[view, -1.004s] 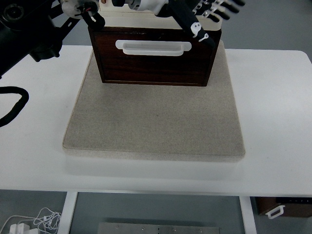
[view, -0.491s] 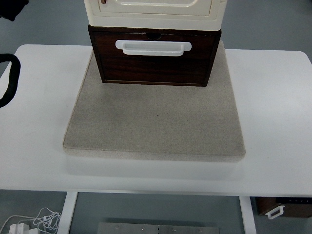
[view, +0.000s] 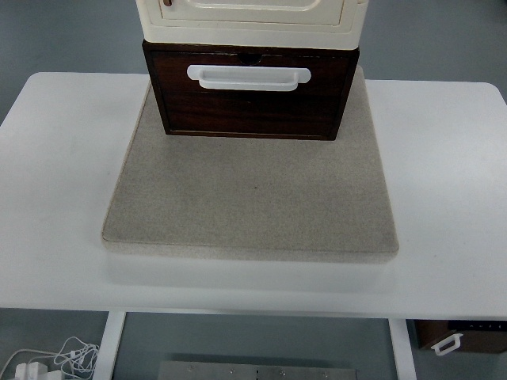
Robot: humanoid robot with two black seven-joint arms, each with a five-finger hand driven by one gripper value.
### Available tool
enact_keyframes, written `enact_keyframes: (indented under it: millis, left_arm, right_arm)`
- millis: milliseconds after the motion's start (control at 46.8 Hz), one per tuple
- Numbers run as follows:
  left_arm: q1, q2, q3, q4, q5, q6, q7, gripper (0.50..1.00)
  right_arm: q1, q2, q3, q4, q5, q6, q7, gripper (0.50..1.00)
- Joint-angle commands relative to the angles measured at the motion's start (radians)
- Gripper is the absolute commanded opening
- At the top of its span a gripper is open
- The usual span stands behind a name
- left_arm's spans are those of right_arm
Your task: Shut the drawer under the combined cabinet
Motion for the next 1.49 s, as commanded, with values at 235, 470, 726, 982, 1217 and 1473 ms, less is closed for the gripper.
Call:
enact_keyframes:
  millis: [235,470,726,982,1217,1473]
  left_arm:
    - [0.042,0.041,0.017,0.278,-0.023,0.003,0.022,0.999]
    - [0.157,0.023,0.028,0.321,-0.156,0.06,0.022,0.999]
    - [0.268,-0.043,0.068,0.324,-0.225,0.101,0.022,0.999]
    - [0.302,-0.141,0.066,0.384,-0.258,0.103,0.022,0.999]
    - [0.34,-0.196,0.069,0.389,-0.391,0.101,0.022,0.999]
    - [0.354,-0.282,0.068,0.381,-0.402,0.095,-0.003,0.999]
  right_arm:
    - [0.0,0.0,0.0,0.0,0.0,0.0,0.0,0.952]
    - [0.0,0.0,0.001,0.0,0.0,0.0,0.0,0.952]
    - [0.0,0.0,0.0,0.0,0.0,0.0,0.0,0.952]
    - [0.0,0.0,0.0,0.0,0.0,0.0,0.0,0.952]
    - [0.0,0.0,0.001,0.0,0.0,0.0,0.0,0.952]
    - [0.0,0.0,0.001,0.0,0.0,0.0,0.0,0.952]
